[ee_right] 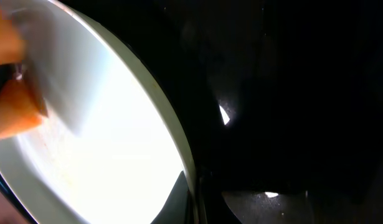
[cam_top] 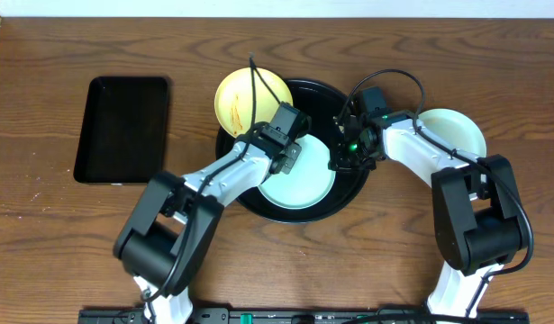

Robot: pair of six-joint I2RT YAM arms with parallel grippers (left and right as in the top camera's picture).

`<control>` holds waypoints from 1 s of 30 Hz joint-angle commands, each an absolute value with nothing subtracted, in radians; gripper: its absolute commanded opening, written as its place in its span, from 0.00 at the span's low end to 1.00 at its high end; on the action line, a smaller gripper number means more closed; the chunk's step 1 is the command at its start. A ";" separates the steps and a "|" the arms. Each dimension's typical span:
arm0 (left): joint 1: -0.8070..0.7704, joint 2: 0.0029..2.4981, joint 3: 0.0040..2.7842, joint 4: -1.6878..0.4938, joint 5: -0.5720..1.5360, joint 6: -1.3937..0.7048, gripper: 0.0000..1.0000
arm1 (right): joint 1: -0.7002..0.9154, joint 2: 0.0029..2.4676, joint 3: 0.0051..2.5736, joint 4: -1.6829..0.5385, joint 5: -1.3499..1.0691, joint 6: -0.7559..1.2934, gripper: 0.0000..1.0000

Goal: Clean dirty plates on tray and stack at the side
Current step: 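Lift the sponge away from the plate with the left gripper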

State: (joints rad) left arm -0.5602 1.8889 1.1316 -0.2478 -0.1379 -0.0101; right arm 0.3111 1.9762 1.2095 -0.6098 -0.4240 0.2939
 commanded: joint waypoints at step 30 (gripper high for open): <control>-0.443 1.338 1.156 -0.470 -0.192 -0.328 0.07 | 0.133 1.682 1.210 -0.675 -0.634 0.170 0.01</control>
